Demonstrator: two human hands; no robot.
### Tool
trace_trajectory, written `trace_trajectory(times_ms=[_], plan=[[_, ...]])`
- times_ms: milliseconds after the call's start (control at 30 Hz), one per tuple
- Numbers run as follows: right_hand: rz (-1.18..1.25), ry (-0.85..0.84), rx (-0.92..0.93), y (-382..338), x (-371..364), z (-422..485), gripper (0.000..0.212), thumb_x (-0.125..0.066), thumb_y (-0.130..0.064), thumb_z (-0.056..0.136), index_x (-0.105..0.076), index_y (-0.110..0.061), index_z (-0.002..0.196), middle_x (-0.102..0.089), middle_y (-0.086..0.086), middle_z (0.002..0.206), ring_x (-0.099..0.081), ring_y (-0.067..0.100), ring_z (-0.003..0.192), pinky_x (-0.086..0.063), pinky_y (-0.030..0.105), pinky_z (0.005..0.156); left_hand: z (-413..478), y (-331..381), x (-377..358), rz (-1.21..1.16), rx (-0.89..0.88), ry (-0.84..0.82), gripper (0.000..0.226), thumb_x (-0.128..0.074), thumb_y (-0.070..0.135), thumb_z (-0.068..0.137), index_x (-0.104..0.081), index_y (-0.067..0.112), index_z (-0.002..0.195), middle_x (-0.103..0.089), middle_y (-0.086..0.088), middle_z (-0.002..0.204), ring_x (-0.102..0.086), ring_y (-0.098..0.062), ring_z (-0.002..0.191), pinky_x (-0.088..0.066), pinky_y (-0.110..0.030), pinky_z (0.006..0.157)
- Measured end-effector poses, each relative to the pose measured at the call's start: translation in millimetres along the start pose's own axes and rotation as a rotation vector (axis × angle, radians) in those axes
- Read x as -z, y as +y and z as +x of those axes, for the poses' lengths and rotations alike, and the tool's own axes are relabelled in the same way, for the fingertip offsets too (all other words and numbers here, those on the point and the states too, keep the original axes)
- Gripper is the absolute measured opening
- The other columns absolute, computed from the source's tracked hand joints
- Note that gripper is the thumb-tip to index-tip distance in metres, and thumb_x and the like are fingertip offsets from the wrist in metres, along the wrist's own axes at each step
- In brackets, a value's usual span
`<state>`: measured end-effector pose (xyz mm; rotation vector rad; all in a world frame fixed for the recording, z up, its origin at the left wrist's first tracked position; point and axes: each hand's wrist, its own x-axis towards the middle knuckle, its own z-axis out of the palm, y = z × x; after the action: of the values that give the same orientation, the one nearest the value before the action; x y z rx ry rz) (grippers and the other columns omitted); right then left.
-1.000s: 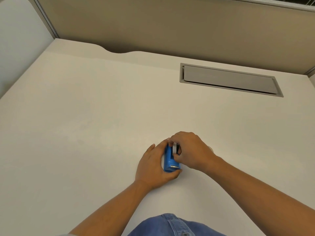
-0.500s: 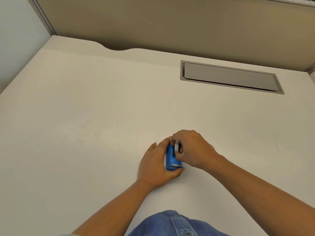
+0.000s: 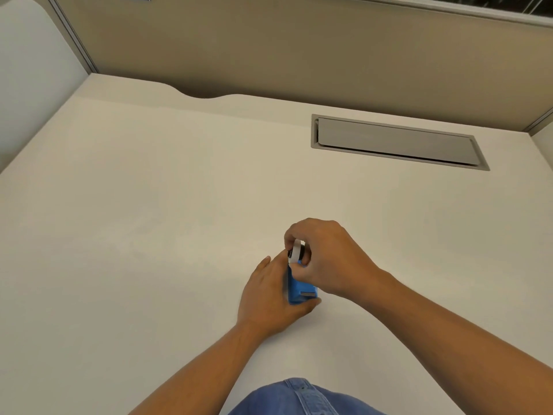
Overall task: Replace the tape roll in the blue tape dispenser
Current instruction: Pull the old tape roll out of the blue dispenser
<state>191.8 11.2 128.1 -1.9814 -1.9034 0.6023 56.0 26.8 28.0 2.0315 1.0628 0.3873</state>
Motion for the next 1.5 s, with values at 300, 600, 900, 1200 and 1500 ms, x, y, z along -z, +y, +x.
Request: trace_trajectory(times_ms=[300, 600, 900, 1200, 1500], plan=[[0.009, -0.023, -0.111, 5, 5, -32, 0.026, -0.068, -0.016, 0.069, -0.054, -0.035, 0.080, -0.058, -0.012, 0.081, -0.052, 0.008, 0.067, -0.053, 0.030, 0.065, -7, 4, 13, -0.121, 0.024, -0.138, 0.102, -0.077, 0.065, 0.059, -0.018, 0.050, 0.141, -0.036, 0.020, 0.149, -0.036, 0.001, 0.132, -0.028, -0.038, 0.118], [0.073, -0.041, -0.081, -15, 13, -90, 0.024, -0.069, -0.022, 0.071, -0.054, -0.034, 0.086, -0.055, -0.014, 0.083, -0.051, 0.005, 0.079, -0.046, 0.018, 0.063, -64, 47, 34, -0.583, 0.107, -0.096, 0.045, -0.077, 0.043, 0.072, -0.064, 0.038, 0.116, -0.073, 0.013, 0.111, -0.067, -0.006, 0.103, -0.054, -0.027, 0.086], [0.218, 0.007, -0.080, -36, 20, -120, 0.038, -0.074, -0.028, 0.074, -0.054, -0.043, 0.102, -0.058, -0.021, 0.094, -0.058, 0.010, 0.073, -0.047, 0.017, 0.059, -93, 79, 46, -0.816, 0.213, -0.001, 0.025, -0.078, 0.023, 0.072, -0.076, 0.020, 0.097, -0.079, -0.003, 0.086, -0.070, -0.015, 0.064, -0.055, -0.024, 0.066], [0.796, 0.102, -0.292, -37, 11, -140, 0.038, -0.085, -0.016, 0.069, -0.068, -0.032, 0.099, -0.068, -0.009, 0.099, -0.059, 0.013, 0.061, -0.054, 0.032, 0.061, -105, 90, 50, -0.908, 0.259, 0.028, 0.033, -0.079, 0.028, 0.070, -0.074, 0.012, 0.098, -0.077, -0.008, 0.078, -0.071, -0.016, 0.068, -0.058, -0.028, 0.064], [0.859, 0.208, -0.319, -39, 12, -148, 0.041, -0.088, -0.018, 0.063, -0.067, -0.028, 0.096, -0.072, -0.004, 0.095, -0.065, 0.017, 0.067, -0.057, 0.031, 0.063, -110, 93, 53, -0.877, 0.281, 0.055, 0.034, -0.063, 0.041, 0.073, -0.074, 0.018, 0.096, -0.078, -0.005, 0.088, -0.071, -0.018, 0.072, -0.056, -0.027, 0.063]])
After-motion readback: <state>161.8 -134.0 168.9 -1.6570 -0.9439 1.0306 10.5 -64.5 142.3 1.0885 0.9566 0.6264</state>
